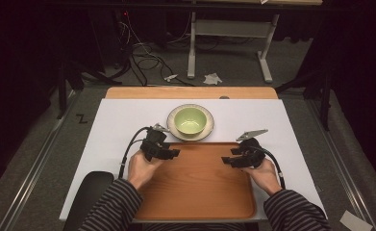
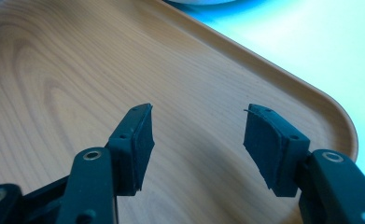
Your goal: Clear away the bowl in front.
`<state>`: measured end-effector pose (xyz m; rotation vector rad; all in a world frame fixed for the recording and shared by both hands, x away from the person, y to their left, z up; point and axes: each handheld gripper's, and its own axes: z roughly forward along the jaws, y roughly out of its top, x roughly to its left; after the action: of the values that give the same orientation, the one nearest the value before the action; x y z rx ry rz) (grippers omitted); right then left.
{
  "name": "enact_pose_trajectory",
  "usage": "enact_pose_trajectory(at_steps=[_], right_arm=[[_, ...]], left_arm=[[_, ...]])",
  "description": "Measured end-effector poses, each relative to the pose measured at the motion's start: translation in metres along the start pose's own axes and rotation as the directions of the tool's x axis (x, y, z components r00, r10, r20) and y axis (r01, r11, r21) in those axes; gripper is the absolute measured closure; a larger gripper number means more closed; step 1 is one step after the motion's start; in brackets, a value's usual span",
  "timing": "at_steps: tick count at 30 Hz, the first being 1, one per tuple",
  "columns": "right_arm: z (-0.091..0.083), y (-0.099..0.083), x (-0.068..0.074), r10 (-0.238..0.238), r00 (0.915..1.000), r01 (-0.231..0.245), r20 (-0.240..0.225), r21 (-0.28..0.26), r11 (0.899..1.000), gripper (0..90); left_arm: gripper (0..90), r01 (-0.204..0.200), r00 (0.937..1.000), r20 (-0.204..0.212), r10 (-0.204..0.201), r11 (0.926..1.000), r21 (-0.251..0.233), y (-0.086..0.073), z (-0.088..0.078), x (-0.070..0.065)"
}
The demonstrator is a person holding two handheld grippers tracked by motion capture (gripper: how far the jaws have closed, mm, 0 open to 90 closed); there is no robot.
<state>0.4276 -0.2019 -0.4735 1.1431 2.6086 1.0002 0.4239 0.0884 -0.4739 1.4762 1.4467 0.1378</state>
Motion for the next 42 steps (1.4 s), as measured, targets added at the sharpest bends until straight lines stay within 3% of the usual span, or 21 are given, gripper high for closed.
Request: enact_pose_trajectory(at_steps=[6,12,13,16,21,32,37,42], right_arm=[[0.001,-0.001,0.003,-0.028,0.9996,0.028,-0.004,0.008,1.000,43.5],[0.003,0.000,0.005,-0.006,1.0000,0.006,-0.001,0.022,1.000,43.6],[0.003,0.000,0.004,-0.024,0.9997,0.024,-0.002,0.017,1.000,43.6],[0.004,0.000,0.005,-0.032,0.9995,0.032,-0.002,0.022,0.999,43.6],[0.004,0.000,0.005,-0.032,0.9994,0.033,-0.010,0.019,0.999,43.6],[0.006,0.000,0.006,-0.030,0.9995,0.031,-0.012,0.033,0.999,43.7],[0.007,0.000,0.006,-0.034,0.9994,0.034,-0.011,0.037,0.999,43.7],[0.007,0.000,0.005,-0.027,0.9996,0.027,-0.004,0.037,0.999,43.7]], left_arm=[[46.8,-0.006,1.0000,-0.004,0.006,0.9999,0.011,-0.002,0.004,-0.001],[46.4,-0.017,0.9999,0.002,0.017,0.9990,0.040,-0.005,0.005,-0.002],[46.4,-0.017,0.9999,0.002,0.017,0.9990,0.040,-0.005,0.005,-0.002],[46.5,0.009,0.9997,0.022,-0.010,0.9980,0.062,-0.004,0.004,-0.001],[46.4,0.020,0.9997,0.016,-0.021,0.9988,0.044,-0.001,0.002,0.001],[45.7,0.001,0.9997,0.025,-0.002,0.9993,0.037,0.000,-0.003,-0.002],[45.5,-0.005,0.9989,0.047,0.005,1.0000,-0.001,0.005,-0.010,-0.010],[45.6,-0.015,0.9988,0.047,0.014,0.9999,0.009,0.005,-0.009,-0.011]])
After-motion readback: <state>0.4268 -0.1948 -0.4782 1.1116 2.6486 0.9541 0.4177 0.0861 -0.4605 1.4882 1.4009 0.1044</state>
